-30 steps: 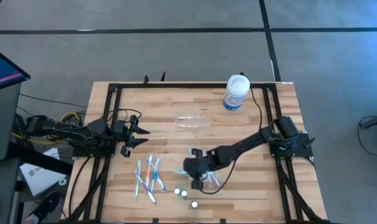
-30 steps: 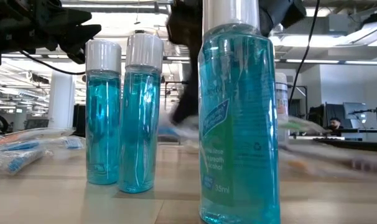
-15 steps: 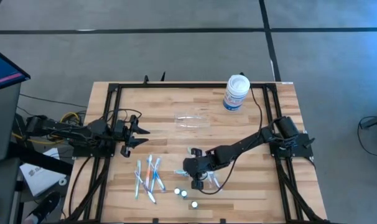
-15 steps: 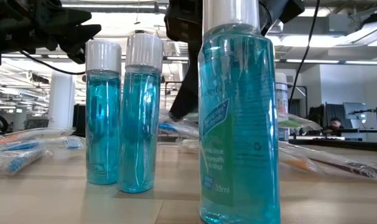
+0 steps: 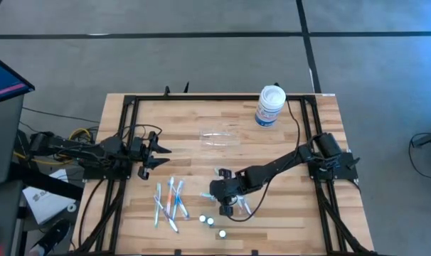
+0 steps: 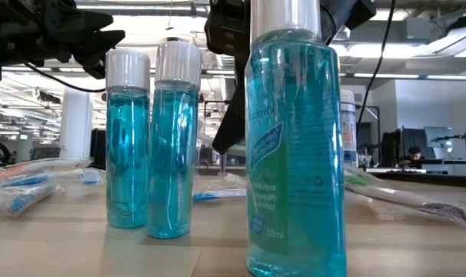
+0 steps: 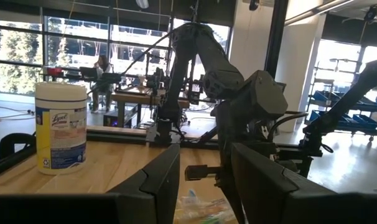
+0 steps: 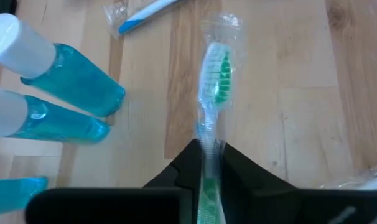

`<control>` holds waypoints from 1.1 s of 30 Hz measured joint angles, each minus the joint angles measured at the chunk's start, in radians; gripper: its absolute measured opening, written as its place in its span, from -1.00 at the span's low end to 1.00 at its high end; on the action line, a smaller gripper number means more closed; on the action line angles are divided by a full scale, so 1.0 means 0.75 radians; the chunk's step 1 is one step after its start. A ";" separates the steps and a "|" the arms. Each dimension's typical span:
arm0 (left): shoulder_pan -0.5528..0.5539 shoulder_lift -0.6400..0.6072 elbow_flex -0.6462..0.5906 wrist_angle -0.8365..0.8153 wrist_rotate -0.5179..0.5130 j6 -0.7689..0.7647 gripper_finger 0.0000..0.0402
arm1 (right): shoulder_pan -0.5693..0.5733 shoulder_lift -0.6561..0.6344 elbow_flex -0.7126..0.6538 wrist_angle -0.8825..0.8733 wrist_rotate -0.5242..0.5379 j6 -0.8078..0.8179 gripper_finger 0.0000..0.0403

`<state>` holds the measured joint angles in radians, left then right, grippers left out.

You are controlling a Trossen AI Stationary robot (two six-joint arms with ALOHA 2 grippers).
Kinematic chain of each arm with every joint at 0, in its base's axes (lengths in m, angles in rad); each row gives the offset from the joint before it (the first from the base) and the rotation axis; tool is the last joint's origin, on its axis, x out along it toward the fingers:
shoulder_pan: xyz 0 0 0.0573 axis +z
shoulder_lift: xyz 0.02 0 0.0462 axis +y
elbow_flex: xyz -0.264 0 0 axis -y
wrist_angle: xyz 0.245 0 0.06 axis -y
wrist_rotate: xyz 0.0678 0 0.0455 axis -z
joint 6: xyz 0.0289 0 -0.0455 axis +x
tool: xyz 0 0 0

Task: Pick & Place toothbrushing station
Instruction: Put the middle green toothbrush into the transparent organizer

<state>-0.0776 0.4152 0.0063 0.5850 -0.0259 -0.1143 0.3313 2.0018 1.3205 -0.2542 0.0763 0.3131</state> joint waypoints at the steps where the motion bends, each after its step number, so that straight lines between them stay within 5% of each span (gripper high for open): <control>1: 0.000 0.000 0.000 0.000 0.000 0.000 -0.30 | 0.000 0.000 0.000 0.000 0.001 -0.005 -0.92; 20: 0.000 0.002 0.000 0.025 0.000 -0.010 -0.30 | -0.047 -0.064 0.077 0.055 0.081 -0.119 -0.97; 33: -0.077 0.239 0.000 0.286 0.003 -0.009 -0.30 | -0.111 -0.092 0.185 0.141 0.081 -0.269 -0.99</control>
<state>-0.1351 0.5944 0.0060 0.7996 -0.0236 -0.1213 0.2480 1.9327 1.4591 -0.1482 0.1368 0.1112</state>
